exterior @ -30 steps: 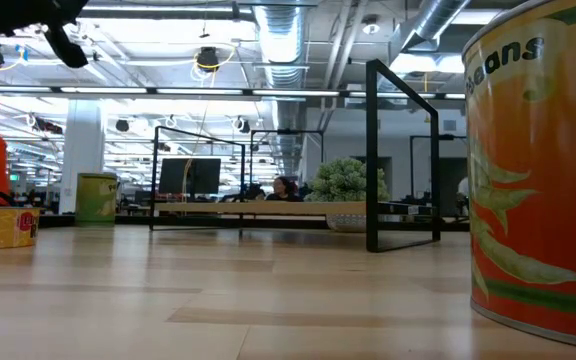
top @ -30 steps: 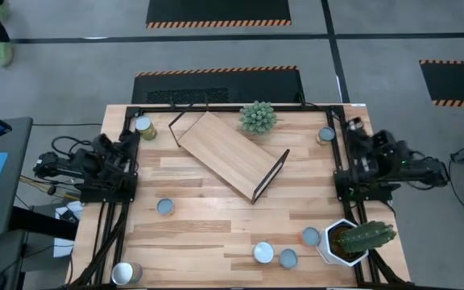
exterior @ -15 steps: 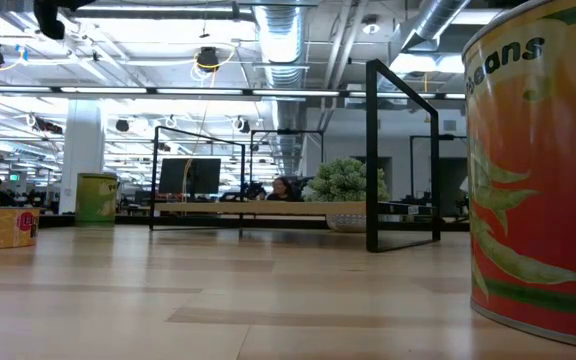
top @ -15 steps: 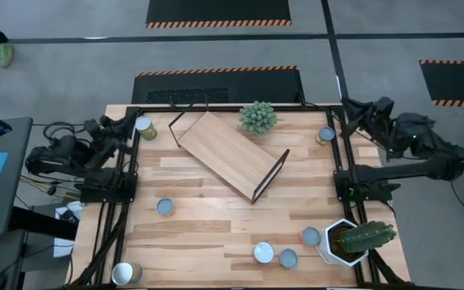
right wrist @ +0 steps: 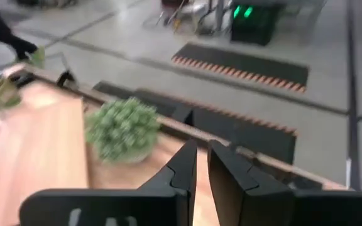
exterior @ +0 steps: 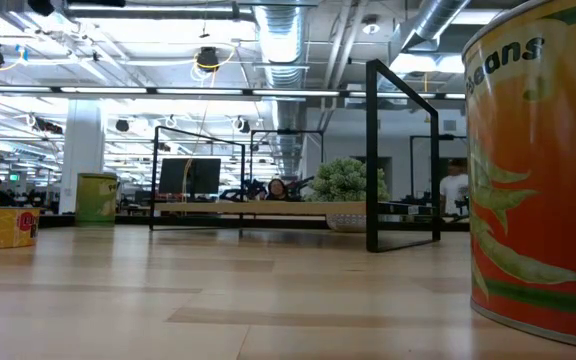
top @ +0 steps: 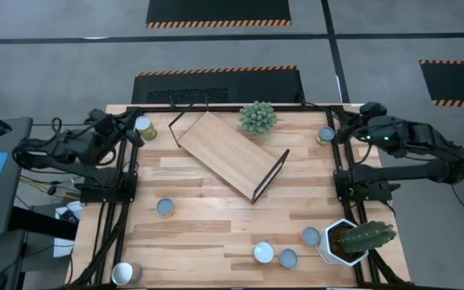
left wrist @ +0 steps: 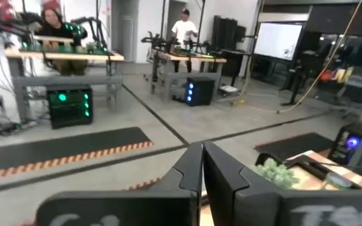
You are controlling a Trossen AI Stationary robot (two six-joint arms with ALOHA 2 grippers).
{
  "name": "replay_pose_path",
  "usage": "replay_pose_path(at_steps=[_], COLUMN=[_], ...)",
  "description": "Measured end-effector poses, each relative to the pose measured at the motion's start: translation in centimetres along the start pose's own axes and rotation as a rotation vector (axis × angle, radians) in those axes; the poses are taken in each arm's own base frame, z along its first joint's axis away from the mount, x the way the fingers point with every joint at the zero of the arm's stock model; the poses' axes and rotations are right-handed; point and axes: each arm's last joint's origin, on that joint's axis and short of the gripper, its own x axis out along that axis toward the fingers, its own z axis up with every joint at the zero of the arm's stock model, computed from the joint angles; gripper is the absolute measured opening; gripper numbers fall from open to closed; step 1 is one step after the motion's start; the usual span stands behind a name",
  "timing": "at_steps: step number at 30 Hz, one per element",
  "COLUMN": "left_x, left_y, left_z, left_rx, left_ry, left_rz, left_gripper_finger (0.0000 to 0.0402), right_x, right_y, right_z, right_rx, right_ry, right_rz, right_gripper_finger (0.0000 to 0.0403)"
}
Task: Pick and place cans onto a shelf
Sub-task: Move the canned pears to the center of the table
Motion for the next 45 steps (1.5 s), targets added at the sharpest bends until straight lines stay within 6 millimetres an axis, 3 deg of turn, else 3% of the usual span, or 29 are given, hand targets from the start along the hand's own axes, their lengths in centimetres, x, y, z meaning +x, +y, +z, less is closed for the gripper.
replay_pose_path(at_steps=[7,11,15,19,27,31,37,41,45], left_x=[0.7,1.2,1.4,2.3,7.2,9.9,13.7,14.0,14.6], left_y=[-1.3,-0.8,0.6,1.0,1.4,3.3,6.3,6.2,6.3], left_z=[1.6,-0.3,-2.4,-3.1,-4.3,-5.3,-6.5,-7.2,-8.3], left_rx=[0.2,0.275,0.214,0.175,0.222,0.201,0.109,0.137,0.033], left_ry=[0.035,0.161,0.328,0.393,0.536,0.689,0.849,0.89,0.974], left_rz=[-0.03,0.021,0.146,0.262,0.515,0.624,0.624,0.681,0.679], left_gripper_finger=[0.0001,0.0,0.0,0.0,0.0,0.0,0.0,0.0,0.0], right_x=[2.7,4.7,6.6,7.8,9.7,10.2,10.4,10.4,10.4], right_y=[2.2,2.0,0.7,-0.9,-3.2,-3.6,-3.6,-3.6,-3.6], right_z=[1.7,2.0,1.5,1.2,1.2,1.1,1.1,1.1,1.1], right_rx=[-0.165,-0.19,-0.153,-0.08,0.019,0.018,0.005,0.004,0.008], right_ry=[0.104,0.207,0.357,0.491,0.658,0.708,0.719,0.72,0.72], right_rz=[-0.103,-0.263,-0.451,-0.55,-0.538,-0.499,-0.49,-0.49,-0.486], right_gripper_finger=[0.0067,0.0067,0.0067,0.0067,0.0067,0.0067,0.0067,0.0067,0.0067])
